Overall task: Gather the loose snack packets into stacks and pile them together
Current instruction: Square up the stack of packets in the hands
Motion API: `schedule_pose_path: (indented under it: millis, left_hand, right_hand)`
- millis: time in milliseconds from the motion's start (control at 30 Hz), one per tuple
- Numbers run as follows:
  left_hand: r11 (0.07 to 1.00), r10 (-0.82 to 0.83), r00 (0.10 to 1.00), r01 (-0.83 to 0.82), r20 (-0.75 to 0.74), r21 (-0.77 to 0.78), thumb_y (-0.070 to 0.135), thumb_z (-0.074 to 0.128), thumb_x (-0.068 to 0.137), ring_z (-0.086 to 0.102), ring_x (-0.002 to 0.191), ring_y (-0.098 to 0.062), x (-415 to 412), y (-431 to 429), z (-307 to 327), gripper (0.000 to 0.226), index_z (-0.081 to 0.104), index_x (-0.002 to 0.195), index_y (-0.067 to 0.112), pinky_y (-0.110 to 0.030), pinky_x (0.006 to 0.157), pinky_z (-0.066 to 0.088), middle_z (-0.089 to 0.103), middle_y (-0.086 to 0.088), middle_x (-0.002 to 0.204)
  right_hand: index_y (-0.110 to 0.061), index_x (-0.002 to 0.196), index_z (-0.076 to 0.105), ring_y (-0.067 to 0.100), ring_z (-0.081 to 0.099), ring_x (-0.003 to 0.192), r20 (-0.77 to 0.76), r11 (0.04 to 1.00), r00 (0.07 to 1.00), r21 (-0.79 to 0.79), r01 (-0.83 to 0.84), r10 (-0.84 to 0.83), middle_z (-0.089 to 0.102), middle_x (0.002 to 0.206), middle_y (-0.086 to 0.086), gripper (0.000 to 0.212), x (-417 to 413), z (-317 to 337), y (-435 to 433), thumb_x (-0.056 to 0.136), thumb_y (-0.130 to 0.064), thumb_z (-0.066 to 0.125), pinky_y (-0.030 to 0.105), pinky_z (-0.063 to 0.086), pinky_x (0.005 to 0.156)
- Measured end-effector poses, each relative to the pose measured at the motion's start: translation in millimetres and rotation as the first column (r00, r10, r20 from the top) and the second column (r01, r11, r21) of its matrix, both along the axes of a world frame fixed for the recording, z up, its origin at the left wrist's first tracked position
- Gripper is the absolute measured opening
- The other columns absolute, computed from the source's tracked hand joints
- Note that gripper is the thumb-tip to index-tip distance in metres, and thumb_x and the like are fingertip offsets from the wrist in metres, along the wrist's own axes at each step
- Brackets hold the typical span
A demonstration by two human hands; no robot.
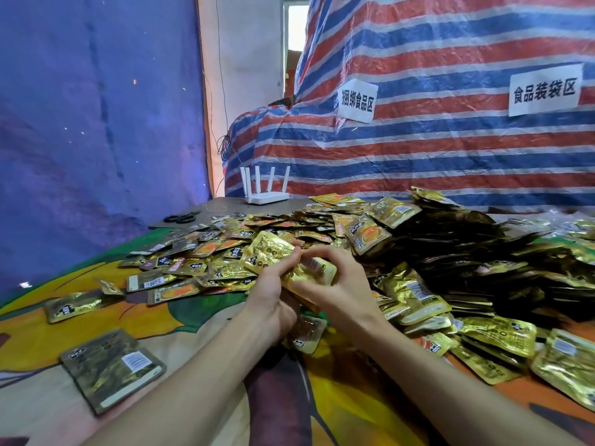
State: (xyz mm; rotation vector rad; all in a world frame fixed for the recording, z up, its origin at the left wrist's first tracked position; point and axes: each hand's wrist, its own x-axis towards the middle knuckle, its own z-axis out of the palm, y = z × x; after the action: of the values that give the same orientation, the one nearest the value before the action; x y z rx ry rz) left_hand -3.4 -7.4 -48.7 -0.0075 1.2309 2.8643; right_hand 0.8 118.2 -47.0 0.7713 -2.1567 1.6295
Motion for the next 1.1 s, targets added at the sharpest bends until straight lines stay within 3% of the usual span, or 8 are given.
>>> schedule_pose_path:
  millis: [100, 167, 333, 467, 667, 800, 933, 1100]
  left_hand:
    - [0.998, -0.048, 0.999, 0.049, -0.021, 0.035, 0.023, 0.073, 0.073, 0.076, 0.082, -0.034, 2, 2, 3, 0.014, 0.082, 0.071, 0.013, -0.045, 0.064, 0.062, 0.077, -0.017, 0.096]
    - [0.998, -0.065, 0.997, 0.066, -0.03, 0.007, 0.024, 0.072, 0.075, 0.076, 0.085, -0.034, 3, 1, 2, 0.016, 0.083, 0.074, 0.012, -0.046, 0.068, 0.062, 0.076, -0.017, 0.099]
    - [0.995, -0.056, 0.996, 0.05, -0.072, -0.089, 0.021, 0.073, 0.072, 0.075, 0.078, -0.03, 10, 2, 3, 0.013, 0.082, 0.076, 0.014, -0.042, 0.067, 0.063, 0.076, -0.017, 0.091]
    - [0.988, 0.053, 0.995, -0.064, -0.082, -0.14, 0.023, 0.08, 0.069, 0.067, 0.093, -0.036, 13, 6, 5, 0.04, 0.076, 0.104, 0.006, -0.056, 0.093, 0.052, 0.07, -0.022, 0.106]
    - [0.956, 0.047, 0.983, -0.095, -0.175, -0.277, 0.045, 0.07, 0.07, 0.064, 0.08, -0.024, 16, 13, 6, 0.053, 0.07, 0.112, 0.012, -0.036, 0.074, 0.048, 0.072, -0.011, 0.097]
    - [0.912, 0.055, 0.986, -0.113, -0.155, -0.394, 0.044, 0.064, 0.071, 0.055, 0.063, -0.015, 15, 17, 4, 0.049, 0.068, 0.107, 0.011, -0.031, 0.063, 0.039, 0.062, 0.0, 0.075]
    - [0.885, 0.071, 0.982, -0.143, -0.177, -0.442, 0.036, 0.059, 0.088, 0.054, 0.06, -0.013, 15, 18, 2, 0.03, 0.069, 0.099, 0.011, -0.032, 0.064, 0.038, 0.061, 0.002, 0.071]
    - [0.867, 0.071, 0.971, -0.173, -0.228, -0.467, 0.031, 0.06, 0.089, 0.053, 0.057, -0.012, 13, 19, -2, 0.019, 0.069, 0.09, 0.014, -0.035, 0.065, 0.037, 0.06, 0.001, 0.068]
  right_hand:
    - [-0.012, 0.099, 0.057, 0.023, 0.064, 0.103, 0.118, 0.978, 0.993, -0.203, 0.039, -0.015, 0.064, 0.108, 0.006, 0.04, -4, 3, 5, 0.073, -0.033, 0.08, 0.04, 0.054, 0.087]
    - [-0.015, 0.109, 0.056, 0.026, 0.066, 0.104, 0.222, 0.99, 0.975, -0.132, 0.044, -0.013, 0.065, 0.111, 0.006, 0.048, -7, 6, 11, 0.078, -0.036, 0.085, 0.049, 0.056, 0.091]
    - [-0.025, 0.112, 0.069, 0.014, 0.075, 0.089, 0.282, 0.992, 0.952, 0.018, -0.127, 0.117, 0.075, 0.101, 0.002, 0.039, -8, 9, 17, 0.077, -0.02, 0.087, 0.029, 0.062, 0.077]
    - [-0.024, 0.094, 0.077, 0.016, 0.076, 0.081, 0.238, 0.993, 0.964, -0.017, -0.115, 0.116, 0.078, 0.088, 0.0, 0.026, -5, 22, 21, 0.073, -0.014, 0.09, 0.023, 0.059, 0.066]
    - [-0.017, 0.097, 0.074, 0.033, 0.074, 0.078, 0.42, 0.936, 0.902, -0.348, 0.058, 0.1, 0.076, 0.096, 0.014, 0.03, -7, 43, 38, 0.076, 0.005, 0.078, 0.043, 0.06, 0.065]
    - [-0.004, 0.078, 0.061, 0.032, 0.064, 0.076, 0.516, 0.818, 0.857, -0.498, 0.288, 0.013, 0.062, 0.088, 0.015, 0.013, -18, 74, 64, 0.079, 0.009, 0.058, 0.043, 0.058, 0.058]
    - [-0.016, 0.104, 0.056, 0.022, 0.066, 0.091, 0.258, 0.801, 0.872, -0.35, 0.485, -0.416, 0.064, 0.1, 0.005, 0.024, -28, 103, 108, 0.084, -0.009, 0.068, 0.04, 0.058, 0.075]
    - [-0.013, 0.113, 0.056, 0.014, 0.059, 0.082, -0.265, 0.662, 0.61, -0.211, 0.719, -0.747, 0.064, 0.102, 0.004, 0.028, -56, 134, 150, 0.086, -0.009, 0.063, 0.015, 0.045, 0.063]
